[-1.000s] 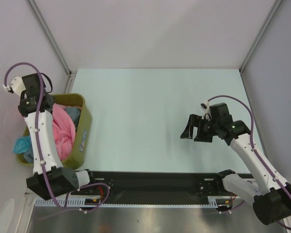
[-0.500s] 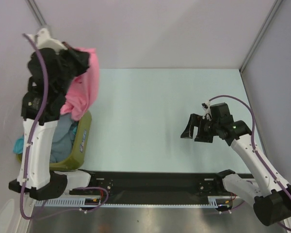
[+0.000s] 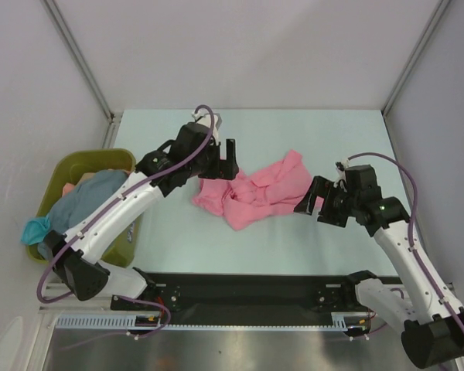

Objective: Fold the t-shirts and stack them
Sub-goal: Move the tshirt to the center of the board, then flatten the tshirt out

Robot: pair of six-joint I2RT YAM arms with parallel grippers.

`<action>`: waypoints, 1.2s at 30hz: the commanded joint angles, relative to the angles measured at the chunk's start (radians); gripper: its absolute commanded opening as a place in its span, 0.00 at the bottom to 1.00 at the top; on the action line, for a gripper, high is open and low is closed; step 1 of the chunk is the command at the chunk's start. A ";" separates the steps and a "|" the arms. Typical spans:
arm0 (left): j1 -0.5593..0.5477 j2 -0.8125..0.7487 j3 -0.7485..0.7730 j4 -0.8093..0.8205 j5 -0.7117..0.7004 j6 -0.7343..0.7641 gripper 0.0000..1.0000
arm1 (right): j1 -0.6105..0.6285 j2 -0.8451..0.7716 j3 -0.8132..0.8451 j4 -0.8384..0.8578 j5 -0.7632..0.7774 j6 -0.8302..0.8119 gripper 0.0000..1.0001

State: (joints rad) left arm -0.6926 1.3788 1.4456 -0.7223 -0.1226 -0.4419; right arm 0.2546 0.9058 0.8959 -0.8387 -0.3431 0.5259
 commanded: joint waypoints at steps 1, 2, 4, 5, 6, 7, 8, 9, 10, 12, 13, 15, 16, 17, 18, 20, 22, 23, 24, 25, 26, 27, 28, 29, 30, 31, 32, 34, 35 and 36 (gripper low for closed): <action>0.044 -0.050 -0.046 0.018 0.047 0.057 0.94 | -0.014 0.082 0.028 0.096 0.018 0.025 1.00; 0.059 -0.044 -0.069 0.038 0.079 0.061 0.91 | -0.017 0.109 0.038 0.116 0.024 0.028 1.00; 0.102 -0.018 -0.132 0.050 0.156 0.065 0.88 | -0.028 0.207 0.049 0.169 0.036 0.058 0.98; 0.117 0.020 -0.148 0.058 0.176 0.072 0.82 | -0.041 0.249 0.055 0.182 0.042 0.069 0.92; 0.145 0.038 -0.163 0.064 0.210 0.081 0.79 | -0.078 0.283 0.070 0.213 0.042 0.086 0.86; 0.160 0.060 -0.183 0.061 0.212 0.095 0.75 | -0.101 0.357 0.080 0.234 0.027 0.104 0.64; 0.174 0.101 -0.189 0.060 0.206 0.098 0.65 | -0.119 0.396 0.090 0.253 0.015 0.109 0.54; 0.209 0.118 -0.198 0.058 0.210 0.097 0.60 | -0.144 0.434 0.125 0.277 0.009 0.114 0.49; 0.228 0.132 -0.217 0.060 0.236 0.092 0.56 | -0.149 0.482 0.152 0.279 0.010 0.114 0.47; 0.281 0.158 -0.249 0.078 0.257 0.078 0.60 | -0.149 0.652 0.247 0.262 0.054 0.106 0.62; 0.312 0.170 -0.255 0.078 0.255 0.077 0.69 | -0.147 0.688 0.282 0.263 0.061 0.096 0.65; 0.337 0.175 -0.277 0.090 0.242 0.077 0.71 | -0.132 0.760 0.372 0.271 0.082 0.088 0.70; 0.355 0.171 -0.281 0.098 0.229 0.083 0.71 | -0.126 0.824 0.405 0.271 0.085 0.085 0.71; 0.361 0.155 -0.283 0.109 0.215 0.089 0.70 | -0.124 0.855 0.434 0.286 0.085 0.083 0.72; 0.369 0.146 -0.290 0.147 0.215 0.109 0.68 | -0.117 0.884 0.499 0.293 0.073 0.082 0.73; 0.389 0.135 -0.295 0.191 0.244 0.137 0.67 | -0.114 0.984 0.570 0.283 0.062 0.085 0.73; 0.404 0.178 -0.275 0.225 0.296 0.140 0.66 | -0.109 1.051 0.680 0.257 0.070 0.088 0.75; 0.406 0.201 -0.260 0.215 0.301 0.137 0.66 | -0.107 1.108 0.711 0.244 0.073 0.088 0.74; 0.407 0.257 -0.237 0.201 0.313 0.132 0.65 | -0.104 1.131 0.739 0.237 0.082 0.086 0.75; 0.406 0.276 -0.231 0.199 0.330 0.131 0.62 | -0.100 1.153 0.796 0.236 0.082 0.088 0.75; 0.406 0.295 -0.231 0.204 0.359 0.123 0.62 | -0.097 1.200 0.822 0.222 0.082 0.089 0.75; 0.406 0.302 -0.241 0.216 0.370 0.117 0.62 | -0.094 1.220 0.853 0.213 0.088 0.091 0.75; 0.406 0.313 -0.249 0.225 0.383 0.111 0.62 | -0.089 1.245 0.879 0.204 0.092 0.092 0.75; 0.406 0.318 -0.257 0.233 0.406 0.105 0.61 | -0.083 1.263 0.929 0.182 0.096 0.094 0.75; 0.406 0.322 -0.269 0.239 0.413 0.100 0.61 | -0.078 1.300 0.949 0.168 0.116 0.098 0.74; 0.406 0.327 -0.277 0.244 0.422 0.097 0.59 | -0.075 1.314 0.966 0.156 0.127 0.108 0.74; 0.406 0.327 -0.281 0.247 0.426 0.094 0.57 | -0.074 1.326 0.995 0.117 0.142 0.115 0.73; 0.406 0.327 -0.291 0.251 0.432 0.091 0.46 | -0.074 1.340 0.992 0.107 0.184 0.135 0.71; 0.406 0.322 -0.294 0.253 0.433 0.088 0.41 | -0.072 1.340 0.976 0.124 0.185 0.141 0.71; 0.406 0.321 -0.295 0.254 0.434 0.088 0.36 | -0.072 1.341 0.969 0.134 0.182 0.146 0.68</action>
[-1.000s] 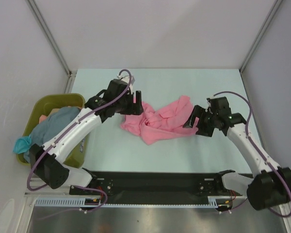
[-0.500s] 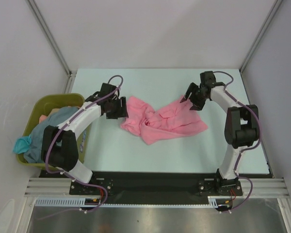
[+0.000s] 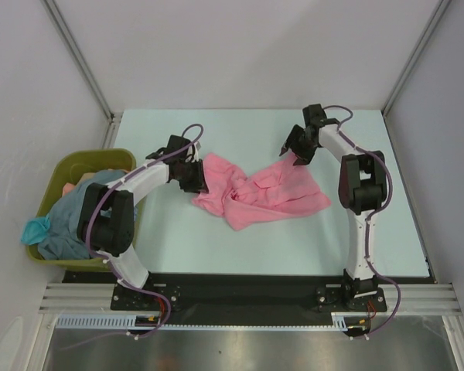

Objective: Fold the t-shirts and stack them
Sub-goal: Flatten the tshirt out

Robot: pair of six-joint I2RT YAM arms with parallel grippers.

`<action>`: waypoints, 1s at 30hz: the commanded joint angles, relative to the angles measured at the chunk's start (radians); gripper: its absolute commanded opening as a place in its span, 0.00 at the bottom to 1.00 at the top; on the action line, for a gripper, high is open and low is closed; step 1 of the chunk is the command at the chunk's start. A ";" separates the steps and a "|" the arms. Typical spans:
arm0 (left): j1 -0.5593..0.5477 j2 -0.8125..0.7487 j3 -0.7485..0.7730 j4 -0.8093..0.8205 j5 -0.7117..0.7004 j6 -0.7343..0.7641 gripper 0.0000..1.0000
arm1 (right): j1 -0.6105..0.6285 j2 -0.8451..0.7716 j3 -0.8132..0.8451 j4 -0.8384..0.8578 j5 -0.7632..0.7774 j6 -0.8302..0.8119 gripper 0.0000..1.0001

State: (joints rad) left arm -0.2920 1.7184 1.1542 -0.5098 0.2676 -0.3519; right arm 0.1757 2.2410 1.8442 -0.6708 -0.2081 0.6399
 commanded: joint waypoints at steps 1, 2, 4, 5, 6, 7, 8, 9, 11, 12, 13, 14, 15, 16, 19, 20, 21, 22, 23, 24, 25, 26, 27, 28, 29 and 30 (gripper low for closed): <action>0.007 -0.023 -0.005 0.040 0.044 -0.005 0.26 | 0.007 0.014 0.021 -0.029 0.049 0.037 0.66; 0.005 -0.032 -0.004 0.034 0.042 -0.009 0.23 | 0.007 0.019 0.027 -0.023 0.049 0.040 0.65; 0.005 -0.049 -0.007 0.025 0.025 -0.015 0.12 | 0.007 0.041 0.041 -0.024 0.047 0.046 0.59; 0.007 -0.075 -0.010 0.018 0.019 -0.021 0.07 | 0.007 0.045 0.049 -0.016 0.047 0.046 0.57; 0.005 -0.095 -0.020 0.007 0.012 -0.024 0.01 | 0.007 0.046 0.056 -0.009 0.049 0.046 0.53; 0.005 -0.117 -0.030 0.001 -0.008 -0.028 0.00 | 0.007 0.046 0.061 -0.007 0.056 0.046 0.50; 0.007 -0.138 -0.042 -0.004 -0.014 -0.038 0.01 | 0.005 0.045 0.066 -0.003 0.062 0.043 0.46; 0.005 -0.196 -0.072 -0.007 -0.025 -0.042 0.00 | 0.004 0.046 0.070 0.002 0.068 0.043 0.35; 0.005 -0.261 -0.106 -0.022 -0.057 -0.059 0.00 | -0.011 0.052 0.092 0.004 0.070 0.041 0.17; 0.005 -0.319 -0.138 -0.033 -0.071 -0.065 0.00 | -0.019 0.054 0.105 0.001 0.067 0.041 0.00; 0.005 -0.356 -0.155 -0.047 -0.086 -0.073 0.00 | -0.036 0.057 0.140 -0.009 0.064 0.044 0.00; 0.005 -0.391 -0.172 -0.076 -0.128 -0.093 0.00 | -0.045 0.049 0.164 -0.035 0.065 0.044 0.00; 0.005 -0.425 -0.207 -0.094 -0.152 -0.105 0.00 | -0.053 0.039 0.182 -0.042 0.059 0.037 0.00; 0.005 -0.515 -0.226 -0.110 -0.183 -0.123 0.00 | -0.065 0.020 0.209 -0.053 0.058 0.027 0.00; 0.005 -0.652 -0.298 -0.150 -0.249 -0.173 0.00 | -0.082 -0.076 0.234 -0.075 0.090 -0.014 0.00; 0.005 -0.718 -0.309 -0.165 -0.264 -0.191 0.00 | -0.096 -0.108 0.239 -0.090 0.096 -0.022 0.00; 0.005 -0.733 -0.323 -0.208 -0.301 -0.199 0.00 | -0.100 -0.162 0.243 -0.095 0.099 -0.028 0.00; 0.007 -0.752 -0.335 -0.222 -0.310 -0.208 0.00 | -0.108 -0.194 0.240 -0.099 0.096 -0.038 0.00; 0.007 -0.799 -0.359 -0.236 -0.329 -0.226 0.00 | -0.117 -0.219 0.237 -0.111 0.096 -0.043 0.00; 0.008 -0.824 -0.375 -0.233 -0.337 -0.232 0.00 | -0.122 -0.271 0.236 -0.118 0.095 -0.052 0.00; 0.007 -0.847 -0.384 -0.225 -0.334 -0.237 0.01 | -0.123 -0.294 0.234 -0.122 0.096 -0.074 0.00; 0.008 -0.871 -0.386 -0.222 -0.334 -0.242 0.00 | -0.128 -0.316 0.230 -0.130 0.098 -0.081 0.00; 0.007 -0.884 -0.377 -0.229 -0.335 -0.251 0.00 | -0.137 -0.340 0.231 -0.136 0.095 -0.086 0.00; 0.007 -0.895 -0.373 -0.236 -0.347 -0.259 0.00 | -0.143 -0.380 0.231 -0.141 0.090 -0.086 0.00; 0.007 -0.904 -0.369 -0.246 -0.352 -0.271 0.00 | -0.146 -0.405 0.231 -0.141 0.079 -0.088 0.00; 0.007 -0.933 -0.361 -0.249 -0.357 -0.277 0.01 | -0.154 -0.449 0.231 -0.145 0.082 -0.089 0.00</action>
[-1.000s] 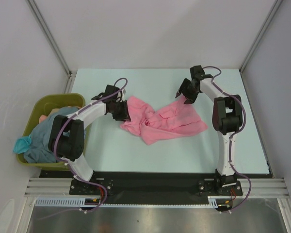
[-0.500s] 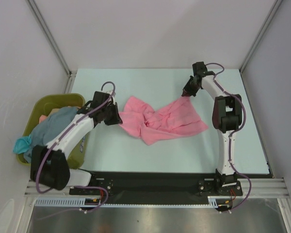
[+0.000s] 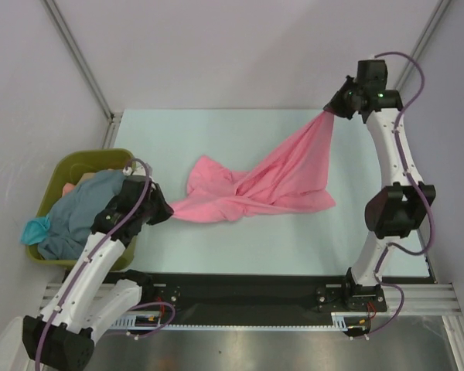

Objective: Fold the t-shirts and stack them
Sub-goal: Flatten the tshirt out

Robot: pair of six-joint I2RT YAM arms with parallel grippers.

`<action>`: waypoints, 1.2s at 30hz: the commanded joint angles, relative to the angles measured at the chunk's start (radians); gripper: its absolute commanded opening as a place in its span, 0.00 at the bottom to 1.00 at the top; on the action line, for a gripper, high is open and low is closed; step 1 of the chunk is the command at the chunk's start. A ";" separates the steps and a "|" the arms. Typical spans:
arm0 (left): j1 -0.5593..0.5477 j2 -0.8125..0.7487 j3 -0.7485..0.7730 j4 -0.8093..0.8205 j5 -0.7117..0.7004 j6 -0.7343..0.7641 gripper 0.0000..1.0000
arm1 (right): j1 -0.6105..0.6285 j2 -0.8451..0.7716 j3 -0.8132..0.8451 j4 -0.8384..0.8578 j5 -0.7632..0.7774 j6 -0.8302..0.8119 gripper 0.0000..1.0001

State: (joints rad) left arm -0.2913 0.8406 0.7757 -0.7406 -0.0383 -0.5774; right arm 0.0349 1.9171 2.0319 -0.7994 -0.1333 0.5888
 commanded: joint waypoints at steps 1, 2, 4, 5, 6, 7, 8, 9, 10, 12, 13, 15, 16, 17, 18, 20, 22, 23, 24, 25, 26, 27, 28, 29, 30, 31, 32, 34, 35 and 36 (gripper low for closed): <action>0.006 -0.070 0.020 -0.019 -0.051 -0.052 0.00 | -0.016 -0.125 0.041 -0.017 0.008 -0.038 0.00; 0.006 -0.089 0.023 -0.023 -0.057 -0.052 0.00 | -0.020 -0.172 0.036 -0.014 0.014 -0.043 0.00; 0.007 -0.139 0.027 -0.020 -0.060 -0.052 0.00 | -0.027 -0.213 0.022 -0.014 0.017 -0.047 0.00; 0.006 -0.149 0.028 -0.019 -0.061 -0.052 0.00 | -0.027 -0.240 0.025 -0.017 0.011 -0.047 0.00; 0.006 -0.156 0.034 -0.023 -0.063 -0.052 0.00 | -0.059 -0.251 0.027 -0.021 0.009 -0.046 0.00; 0.006 -0.166 0.039 -0.023 -0.061 -0.050 0.00 | -0.078 -0.263 0.028 -0.023 0.008 -0.046 0.00; 0.007 -0.169 0.046 -0.017 -0.057 -0.039 0.00 | -0.090 -0.282 0.033 -0.024 0.005 -0.046 0.00; 0.006 -0.175 0.062 -0.016 -0.057 -0.035 0.01 | -0.099 -0.288 0.037 -0.027 0.004 -0.047 0.00; 0.007 -0.184 0.072 -0.013 -0.057 -0.026 0.00 | -0.113 -0.294 0.045 -0.032 0.008 -0.050 0.00; 0.007 -0.198 0.112 -0.011 -0.075 -0.010 0.00 | -0.119 -0.312 0.065 -0.041 0.035 -0.060 0.00; 0.006 -0.215 0.128 -0.006 -0.084 0.008 0.00 | -0.122 -0.323 0.065 -0.034 0.043 -0.058 0.00; 0.006 -0.230 0.181 0.007 -0.110 0.034 0.00 | -0.131 -0.339 0.063 -0.026 0.050 -0.061 0.00; 0.006 -0.236 0.204 0.007 -0.120 0.043 0.00 | -0.133 -0.352 0.063 -0.026 0.054 -0.061 0.00; 0.006 -0.242 0.223 0.013 -0.123 0.063 0.01 | -0.138 -0.360 0.065 -0.026 0.069 -0.061 0.00; 0.006 -0.242 0.265 0.015 -0.133 0.074 0.01 | -0.139 -0.366 0.065 -0.024 0.073 -0.063 0.00; 0.006 -0.235 0.307 0.018 -0.146 0.096 0.00 | -0.142 -0.363 0.073 -0.021 0.074 -0.067 0.00; 0.006 -0.195 0.381 0.014 -0.131 0.105 0.00 | -0.150 -0.336 0.115 -0.040 0.067 -0.060 0.00; 0.007 -0.178 0.422 0.030 -0.111 0.122 0.01 | -0.151 -0.328 0.131 -0.044 0.070 -0.052 0.00; 0.006 -0.154 0.439 0.044 -0.094 0.129 0.00 | -0.153 -0.319 0.148 -0.052 0.077 -0.049 0.00; 0.006 -0.140 0.457 0.059 -0.078 0.134 0.00 | -0.155 -0.302 0.177 -0.067 0.087 -0.047 0.00; 0.006 -0.130 0.477 0.064 -0.080 0.134 0.00 | -0.158 -0.297 0.188 -0.073 0.087 -0.040 0.00; 0.006 -0.109 0.514 0.069 -0.078 0.136 0.00 | -0.161 -0.294 0.192 -0.078 0.086 -0.037 0.00; 0.006 -0.098 0.530 0.073 -0.075 0.143 0.01 | -0.164 -0.293 0.188 -0.078 0.081 -0.035 0.00; 0.006 -0.092 0.559 0.081 -0.072 0.146 0.00 | -0.164 -0.290 0.182 -0.077 0.069 -0.034 0.00; 0.006 -0.084 0.574 0.083 -0.072 0.151 0.00 | -0.164 -0.290 0.174 -0.077 0.060 -0.026 0.00; 0.006 -0.074 0.586 0.086 -0.071 0.154 0.00 | -0.164 -0.290 0.168 -0.080 0.052 -0.026 0.00; 0.006 -0.068 0.599 0.090 -0.064 0.157 0.00 | -0.164 -0.290 0.157 -0.081 0.034 -0.021 0.00; 0.007 -0.060 0.632 0.098 -0.048 0.168 0.01 | -0.164 -0.299 0.145 -0.104 0.014 -0.011 0.00; 0.006 -0.057 0.645 0.101 -0.029 0.171 0.00 | -0.164 -0.308 0.111 -0.113 -0.012 -0.010 0.00; 0.004 -0.058 0.668 0.101 -0.023 0.175 0.00 | -0.164 -0.341 0.085 -0.129 -0.020 -0.007 0.00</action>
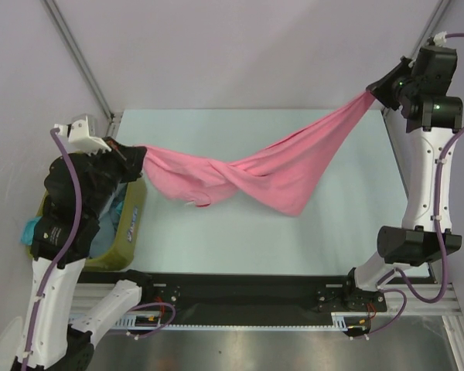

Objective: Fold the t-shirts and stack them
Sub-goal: Flatten the tshirt out

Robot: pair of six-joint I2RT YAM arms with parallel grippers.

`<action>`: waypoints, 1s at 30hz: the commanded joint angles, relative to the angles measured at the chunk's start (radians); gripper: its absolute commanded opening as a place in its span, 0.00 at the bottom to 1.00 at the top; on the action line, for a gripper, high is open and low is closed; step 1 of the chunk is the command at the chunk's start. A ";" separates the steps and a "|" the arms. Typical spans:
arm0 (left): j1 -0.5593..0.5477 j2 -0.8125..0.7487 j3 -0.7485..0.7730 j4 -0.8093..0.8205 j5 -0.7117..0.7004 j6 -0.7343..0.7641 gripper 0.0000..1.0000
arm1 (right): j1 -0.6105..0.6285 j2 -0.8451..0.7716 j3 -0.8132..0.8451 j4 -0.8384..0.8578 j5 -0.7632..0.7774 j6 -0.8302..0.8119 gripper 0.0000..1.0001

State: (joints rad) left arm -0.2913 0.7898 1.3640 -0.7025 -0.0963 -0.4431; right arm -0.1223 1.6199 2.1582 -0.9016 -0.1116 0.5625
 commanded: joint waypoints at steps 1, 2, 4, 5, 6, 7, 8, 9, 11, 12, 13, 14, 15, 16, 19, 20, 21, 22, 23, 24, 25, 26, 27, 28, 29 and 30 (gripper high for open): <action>0.006 -0.009 0.092 0.063 0.047 0.053 0.00 | -0.005 -0.070 -0.075 -0.057 -0.049 0.022 0.00; 0.006 -0.014 0.115 0.061 0.068 0.061 0.00 | -0.001 -0.104 -0.194 -0.060 -0.063 0.027 0.00; 0.006 -0.023 0.139 0.060 0.089 0.079 0.00 | 0.018 -0.233 -0.329 -0.078 -0.063 0.046 0.00; 0.006 -0.026 0.174 0.061 0.089 0.084 0.00 | 0.051 -0.276 -0.389 -0.089 -0.062 0.048 0.00; 0.006 -0.026 0.196 0.063 0.128 0.087 0.00 | 0.064 -0.310 -0.520 -0.103 -0.063 0.054 0.00; 0.006 -0.023 0.222 0.072 0.142 0.092 0.00 | 0.069 -0.371 -0.584 -0.118 -0.069 0.053 0.00; 0.006 -0.017 0.278 0.081 0.161 0.089 0.00 | 0.070 -0.393 -0.644 -0.123 -0.079 0.042 0.01; 0.007 0.005 0.308 0.095 0.185 0.086 0.00 | 0.069 -0.406 -0.714 -0.125 -0.079 0.031 0.02; 0.006 0.044 0.375 0.135 0.286 0.060 0.00 | 0.073 -0.384 -0.852 -0.085 -0.147 -0.015 0.09; 0.006 0.095 0.436 0.147 0.321 0.043 0.01 | 0.105 -0.350 -0.877 -0.071 -0.160 -0.032 0.16; 0.006 0.118 0.466 0.175 0.398 0.009 0.00 | 0.119 -0.288 -0.897 -0.050 -0.164 -0.056 0.24; 0.004 0.141 0.518 0.185 0.427 -0.009 0.01 | 0.171 -0.249 -0.885 -0.048 -0.168 -0.096 0.41; 0.006 0.181 0.536 0.198 0.463 -0.025 0.00 | 0.238 -0.223 -0.867 -0.057 -0.163 -0.116 0.48; 0.006 0.196 0.553 0.218 0.505 -0.049 0.00 | 0.280 -0.210 -0.824 -0.048 -0.177 -0.139 0.56; 0.006 0.219 0.570 0.224 0.517 -0.063 0.00 | 0.442 -0.235 -0.782 0.024 -0.194 -0.242 0.79; 0.004 0.220 0.560 0.225 0.517 -0.063 0.00 | 0.487 -0.256 -0.794 0.062 -0.203 -0.275 0.96; 0.004 0.218 0.555 0.224 0.518 -0.062 0.01 | 0.540 -0.302 -0.801 0.151 -0.214 -0.306 1.00; 0.006 0.224 0.554 0.213 0.523 -0.062 0.01 | 0.632 -0.320 -0.799 0.180 -0.221 -0.306 1.00; 0.006 0.226 0.554 0.207 0.524 -0.062 0.01 | 0.688 -0.339 -0.791 0.211 -0.212 -0.303 1.00; 0.006 0.226 0.552 0.199 0.523 -0.060 0.00 | 0.731 -0.392 -0.802 0.310 -0.224 -0.302 1.00; 0.004 0.226 0.547 0.192 0.523 -0.056 0.00 | 0.772 -0.412 -0.810 0.360 -0.247 -0.280 1.00; 0.006 0.220 0.532 0.189 0.517 -0.052 0.00 | 0.864 -0.429 -0.811 0.406 -0.253 -0.264 1.00; 0.004 0.218 0.521 0.189 0.506 -0.052 0.00 | 0.901 -0.439 -0.820 0.491 -0.287 -0.224 1.00; 0.004 0.215 0.511 0.190 0.504 -0.052 0.00 | 0.950 -0.434 -0.827 0.533 -0.298 -0.211 1.00; 0.004 0.215 0.497 0.192 0.504 -0.052 0.00 | 1.037 -0.427 -0.836 0.573 -0.296 -0.204 0.99; 0.004 0.218 0.491 0.193 0.503 -0.054 0.00 | 1.093 -0.414 -0.853 0.631 -0.283 -0.207 0.99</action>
State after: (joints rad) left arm -0.2913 1.0183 1.8648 -0.5457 0.3969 -0.4808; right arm 0.8433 1.1908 1.3060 -0.5121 -0.3611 0.3378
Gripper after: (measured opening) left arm 0.009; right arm 0.991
